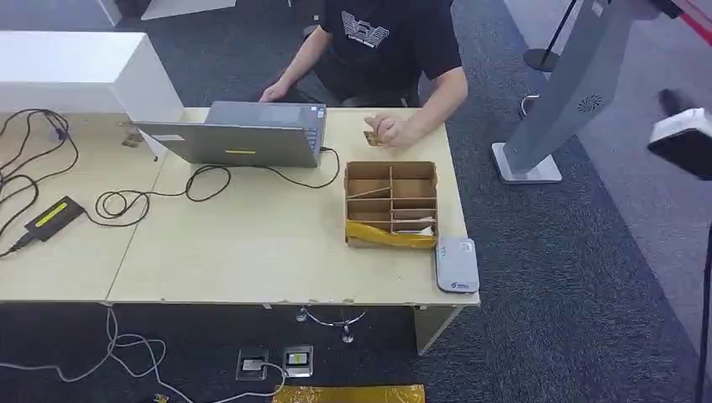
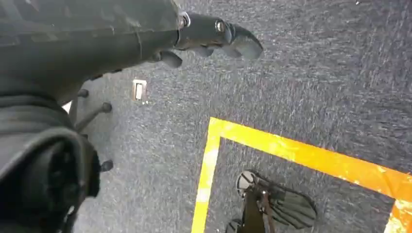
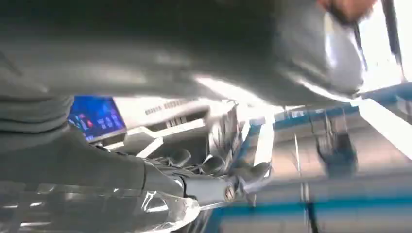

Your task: Pass the card to the sensor for recognition and then transmit it.

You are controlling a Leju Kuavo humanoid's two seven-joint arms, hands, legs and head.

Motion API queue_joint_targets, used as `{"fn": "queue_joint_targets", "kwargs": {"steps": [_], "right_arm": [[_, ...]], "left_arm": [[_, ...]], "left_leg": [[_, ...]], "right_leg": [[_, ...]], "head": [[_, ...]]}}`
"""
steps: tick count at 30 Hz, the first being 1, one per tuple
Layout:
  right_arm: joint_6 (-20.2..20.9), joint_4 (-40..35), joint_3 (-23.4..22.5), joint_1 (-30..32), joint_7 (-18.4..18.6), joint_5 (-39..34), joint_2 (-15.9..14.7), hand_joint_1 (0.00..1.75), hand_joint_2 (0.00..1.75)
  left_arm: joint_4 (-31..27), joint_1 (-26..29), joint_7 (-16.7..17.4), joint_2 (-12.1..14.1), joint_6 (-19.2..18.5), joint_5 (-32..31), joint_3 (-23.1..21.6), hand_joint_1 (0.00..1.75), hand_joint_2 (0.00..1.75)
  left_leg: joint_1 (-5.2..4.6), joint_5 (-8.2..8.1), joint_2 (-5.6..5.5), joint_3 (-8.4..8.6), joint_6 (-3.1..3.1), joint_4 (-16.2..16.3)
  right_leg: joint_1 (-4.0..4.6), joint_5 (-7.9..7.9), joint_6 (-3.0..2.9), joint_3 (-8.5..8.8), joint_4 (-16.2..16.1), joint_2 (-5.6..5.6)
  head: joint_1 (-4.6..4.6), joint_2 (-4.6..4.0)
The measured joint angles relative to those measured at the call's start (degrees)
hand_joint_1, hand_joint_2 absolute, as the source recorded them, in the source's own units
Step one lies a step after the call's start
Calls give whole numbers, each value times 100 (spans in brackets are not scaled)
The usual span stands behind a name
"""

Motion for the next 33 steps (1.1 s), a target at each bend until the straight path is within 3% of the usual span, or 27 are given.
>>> {"fn": "queue_joint_targets", "kwargs": {"steps": [2,8,11,13,17,33], "right_arm": [[-131,612,429,-65,545,361,231,0,175],[-655,2070,1277,-376,803,1218,729,0,175],[-802,2576,1602,-479,924,1400,999,0,175],[-872,2836,1763,-543,954,1435,1152,0,175],[-1068,3218,1951,-650,900,1443,1300,0,175],[-1375,3907,2235,-740,756,1450,1486,0,175]], "left_arm": [[0,6,0,2,11,31,-44,0,0],[0,45,15,-41,277,92,-83,0,0],[-15,47,15,-437,1083,79,-85,0,0],[-15,52,15,-717,1309,66,-87,0,0],[-46,85,15,-1025,1318,39,-135,0,0],[-42,99,116,-1172,1207,-57,-245,0,0]], "left_leg": [[0,7,-18,-9,1,2],[11,5,-30,-21,-12,3],[6,4,-28,-22,-11,3],[1,4,-29,-23,-10,3],[3,3,-28,-26,-8,10],[5,1,-8,-21,-6,12]], "right_leg": [[-2,0,0,-11,1,-19],[9,-3,-4,-22,3,-17],[5,-3,-5,-23,1,-20],[-3,-3,-4,-25,1,-21],[1,-2,-3,-20,-5,-21],[4,-1,-2,-24,-3,-6]], "head": [[-13,0],[-9,0],[-4,0],[-13,0],[0,0],[-7,0]]}}
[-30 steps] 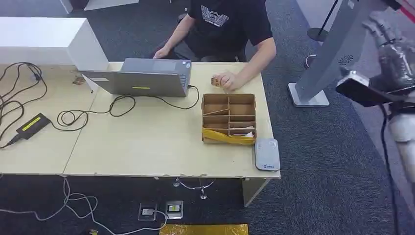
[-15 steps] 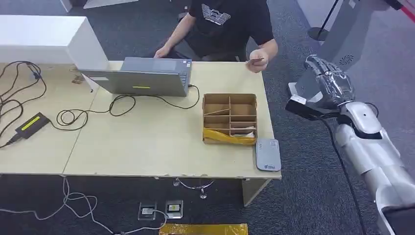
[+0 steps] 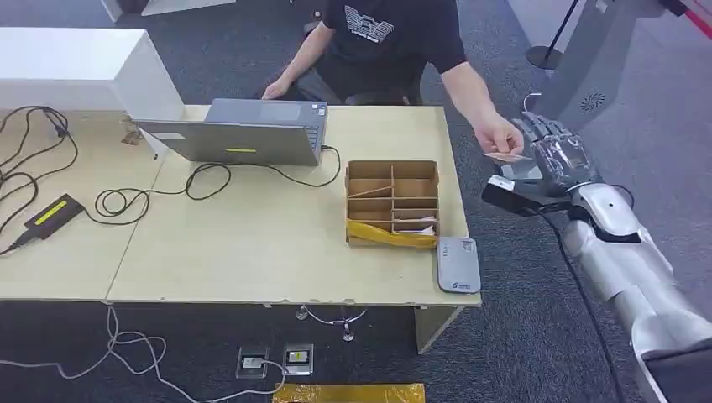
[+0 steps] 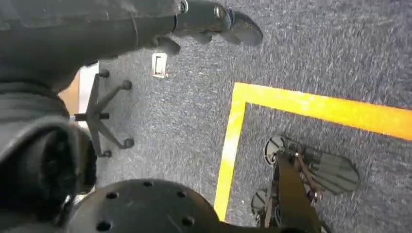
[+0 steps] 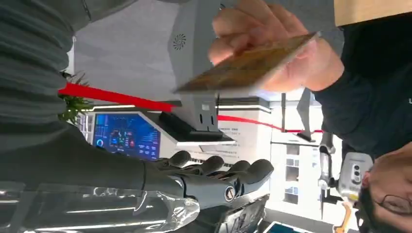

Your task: Pass the card to the sensor for recognition and then transmit it.

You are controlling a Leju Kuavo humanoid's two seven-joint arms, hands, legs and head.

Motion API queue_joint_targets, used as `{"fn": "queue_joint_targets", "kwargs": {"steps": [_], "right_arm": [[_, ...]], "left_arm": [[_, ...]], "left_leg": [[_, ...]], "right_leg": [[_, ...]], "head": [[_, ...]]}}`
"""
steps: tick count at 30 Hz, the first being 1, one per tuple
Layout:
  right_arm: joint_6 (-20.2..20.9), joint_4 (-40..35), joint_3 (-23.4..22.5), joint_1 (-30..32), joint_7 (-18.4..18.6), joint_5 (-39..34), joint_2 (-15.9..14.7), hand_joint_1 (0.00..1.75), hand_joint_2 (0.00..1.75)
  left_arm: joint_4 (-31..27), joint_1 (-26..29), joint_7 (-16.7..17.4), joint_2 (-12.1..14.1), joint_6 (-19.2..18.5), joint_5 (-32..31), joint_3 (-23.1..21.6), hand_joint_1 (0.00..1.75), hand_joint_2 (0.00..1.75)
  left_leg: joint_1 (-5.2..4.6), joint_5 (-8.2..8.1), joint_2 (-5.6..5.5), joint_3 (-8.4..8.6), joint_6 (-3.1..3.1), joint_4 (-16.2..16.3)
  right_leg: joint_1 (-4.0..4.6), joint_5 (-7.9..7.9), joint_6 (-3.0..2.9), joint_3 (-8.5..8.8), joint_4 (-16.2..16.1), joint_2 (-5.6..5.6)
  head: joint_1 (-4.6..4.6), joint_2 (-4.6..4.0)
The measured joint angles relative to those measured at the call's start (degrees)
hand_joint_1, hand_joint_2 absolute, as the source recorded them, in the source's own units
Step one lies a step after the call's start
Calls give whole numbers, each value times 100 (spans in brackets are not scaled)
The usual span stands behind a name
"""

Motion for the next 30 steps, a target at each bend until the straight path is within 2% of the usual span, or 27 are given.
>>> {"fn": "queue_joint_targets", "kwargs": {"steps": [9,14,15,16,30], "right_arm": [[-83,203,31,0,4,2,35,0,175],[-149,301,37,1,122,20,37,0,175],[-153,315,39,1,140,24,37,108,175],[-155,330,39,0,155,28,37,175,175],[-319,476,48,16,179,37,0,175,175]], "left_arm": [[2,0,-9,-9,-11,-70,-92,0,0],[2,0,-44,-31,-7,-87,-125,0,0],[2,0,-44,-31,-7,-87,-125,0,0],[2,0,-44,-31,-7,-87,-125,0,0],[4,0,-247,-26,-109,-175,-181,0,0]], "left_leg": [[0,0,6,3,0,0],[0,0,6,3,0,0],[0,0,6,3,0,0],[0,0,6,3,0,0],[0,0,7,4,0,0]], "right_leg": [[0,0,0,0,0,8],[0,0,0,1,0,8],[0,0,0,0,0,8],[0,0,0,1,0,9],[-1,0,0,0,0,10]], "head": [[0,0],[2,0],[2,0],[-2,0],[2,0]]}}
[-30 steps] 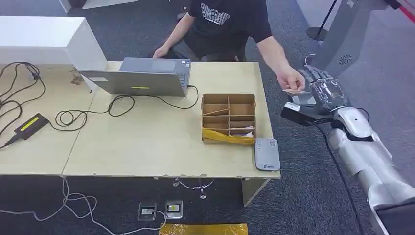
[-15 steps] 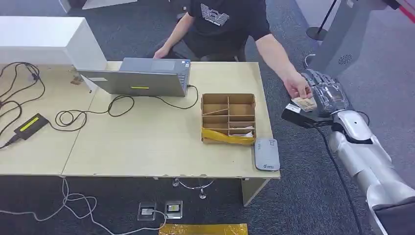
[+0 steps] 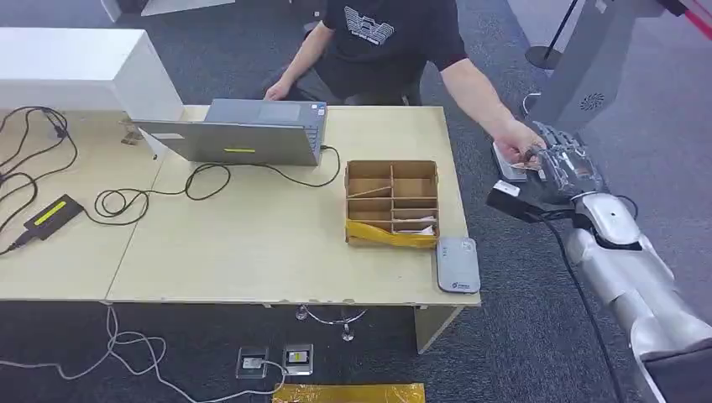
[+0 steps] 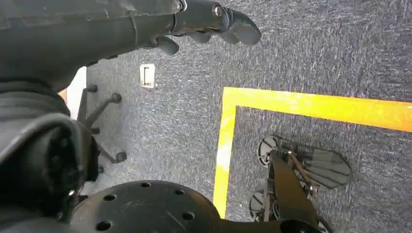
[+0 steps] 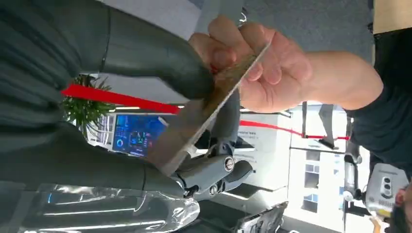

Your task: Pass the card to the sensor for recognition and then transmit it.

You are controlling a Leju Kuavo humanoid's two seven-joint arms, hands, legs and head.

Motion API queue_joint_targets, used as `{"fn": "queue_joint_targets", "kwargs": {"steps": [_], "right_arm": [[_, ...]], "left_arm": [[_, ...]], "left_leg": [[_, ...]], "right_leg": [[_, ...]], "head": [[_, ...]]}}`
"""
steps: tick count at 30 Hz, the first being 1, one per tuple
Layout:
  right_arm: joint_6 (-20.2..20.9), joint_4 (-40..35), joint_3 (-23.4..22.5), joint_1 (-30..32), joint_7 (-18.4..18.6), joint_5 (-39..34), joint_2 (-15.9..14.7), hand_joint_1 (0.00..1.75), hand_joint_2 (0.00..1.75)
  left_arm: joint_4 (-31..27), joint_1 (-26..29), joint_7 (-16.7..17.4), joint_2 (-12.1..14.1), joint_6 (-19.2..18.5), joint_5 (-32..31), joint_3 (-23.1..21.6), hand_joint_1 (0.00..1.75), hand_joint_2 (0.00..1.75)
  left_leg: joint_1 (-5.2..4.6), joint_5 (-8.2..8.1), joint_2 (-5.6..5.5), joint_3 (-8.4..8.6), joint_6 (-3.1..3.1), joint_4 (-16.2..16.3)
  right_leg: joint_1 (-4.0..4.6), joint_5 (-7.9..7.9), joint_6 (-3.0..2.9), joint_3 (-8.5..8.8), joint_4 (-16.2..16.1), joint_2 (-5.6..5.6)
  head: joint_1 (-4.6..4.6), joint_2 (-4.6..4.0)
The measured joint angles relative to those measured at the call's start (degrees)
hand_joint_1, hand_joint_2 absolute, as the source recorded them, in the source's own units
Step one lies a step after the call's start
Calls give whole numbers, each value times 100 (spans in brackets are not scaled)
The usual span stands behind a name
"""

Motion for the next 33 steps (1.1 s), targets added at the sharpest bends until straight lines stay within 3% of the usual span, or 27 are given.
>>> {"fn": "queue_joint_targets", "kwargs": {"steps": [19,27,33], "right_arm": [[-92,-125,-63,155,-417,-315,-55,175,175],[-2,-583,-118,705,-239,-572,-227,175,175],[312,-1333,-179,1281,201,-804,-426,175,175]], "left_arm": [[0,1,76,15,133,186,-50,0,0],[0,0,166,39,142,208,-50,0,0],[0,-1,179,59,168,195,-50,0,0]], "left_leg": [[0,0,0,1,0,0],[1,0,0,2,0,0],[1,-1,1,3,0,-1]], "right_leg": [[1,0,0,1,0,0],[1,0,0,1,0,0],[1,0,0,3,0,0]], "head": [[-2,0],[0,0],[-2,0]]}}
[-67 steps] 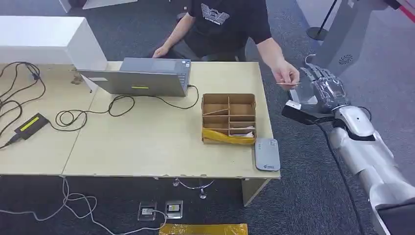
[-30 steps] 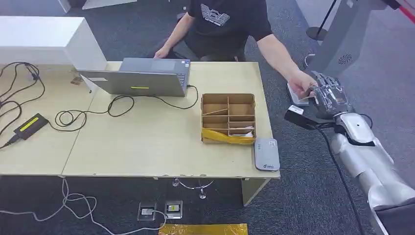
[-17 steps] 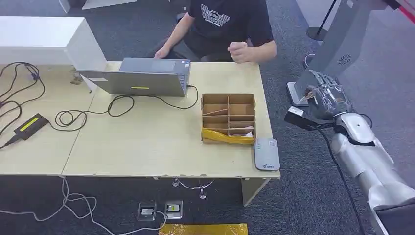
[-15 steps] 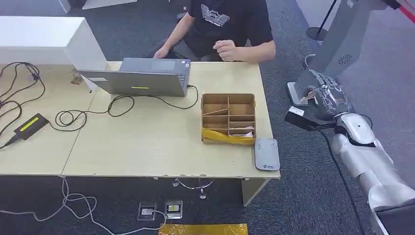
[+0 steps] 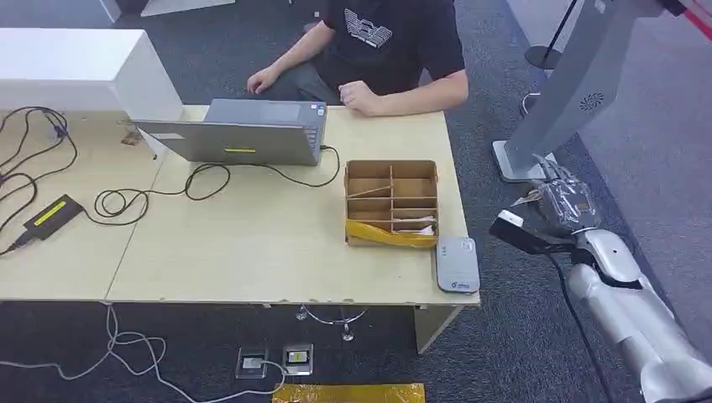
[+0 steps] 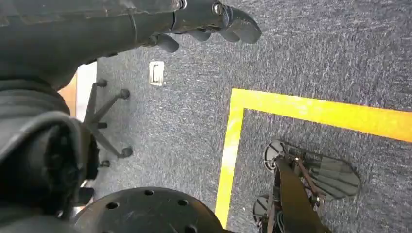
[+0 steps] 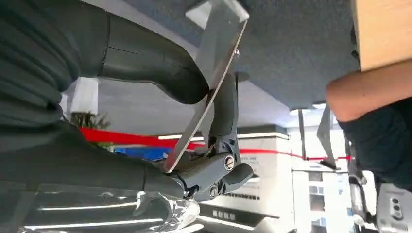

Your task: Pass the card to the sensor for recognition and then transmit it.

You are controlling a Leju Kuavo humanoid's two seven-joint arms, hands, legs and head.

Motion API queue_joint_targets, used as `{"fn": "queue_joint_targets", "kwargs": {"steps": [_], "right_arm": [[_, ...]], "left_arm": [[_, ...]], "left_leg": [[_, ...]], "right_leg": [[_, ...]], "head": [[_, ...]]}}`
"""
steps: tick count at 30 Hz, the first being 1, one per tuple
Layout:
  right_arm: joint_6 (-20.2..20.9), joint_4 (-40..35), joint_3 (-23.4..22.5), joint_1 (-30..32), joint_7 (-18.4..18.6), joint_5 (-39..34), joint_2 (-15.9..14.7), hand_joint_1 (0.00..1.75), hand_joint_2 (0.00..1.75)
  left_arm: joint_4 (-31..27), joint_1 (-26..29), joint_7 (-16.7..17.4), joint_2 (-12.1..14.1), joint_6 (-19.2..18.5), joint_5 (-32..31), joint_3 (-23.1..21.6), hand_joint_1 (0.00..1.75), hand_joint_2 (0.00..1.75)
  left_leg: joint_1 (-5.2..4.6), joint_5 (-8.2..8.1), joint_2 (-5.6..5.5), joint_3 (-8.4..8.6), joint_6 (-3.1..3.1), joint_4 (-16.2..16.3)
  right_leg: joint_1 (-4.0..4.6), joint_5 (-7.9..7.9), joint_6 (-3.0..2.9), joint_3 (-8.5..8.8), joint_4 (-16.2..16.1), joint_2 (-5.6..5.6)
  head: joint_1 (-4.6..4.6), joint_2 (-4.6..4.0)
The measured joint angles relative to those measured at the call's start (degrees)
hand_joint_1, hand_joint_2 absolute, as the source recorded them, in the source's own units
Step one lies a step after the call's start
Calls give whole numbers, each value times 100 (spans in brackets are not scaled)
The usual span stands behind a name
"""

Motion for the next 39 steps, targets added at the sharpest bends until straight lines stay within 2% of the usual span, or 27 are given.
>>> {"fn": "queue_joint_targets", "kwargs": {"steps": [5,8,21,32,39], "right_arm": [[346,-979,-2,567,630,-116,-131,175,175],[420,-1492,2,817,807,-134,-162,175,175],[495,-2648,160,1583,1130,-94,-50,175,175],[918,-3187,240,1821,1487,-75,26,175,175],[1212,-3179,234,1792,1357,-92,54,175,175]], "left_arm": [[0,1,0,20,-2,-59,0,0,0],[0,0,0,29,4,-59,0,0,0],[0,-4,44,29,66,-149,0,0,0],[0,-5,155,33,66,-120,0,0,0],[0,-4,164,24,63,-94,2,0,0]], "left_leg": [[1,0,0,-1,0,-1],[2,-1,2,0,-1,-1],[2,-1,1,0,-1,-2],[2,-1,4,1,-1,-2],[2,-1,4,1,-1,-2]], "right_leg": [[1,0,0,0,0,0],[2,0,0,0,0,1],[2,0,0,0,0,0],[2,0,0,1,0,2],[2,0,0,1,0,2]], "head": [[-2,0],[0,0],[0,0],[0,0],[0,0]]}}
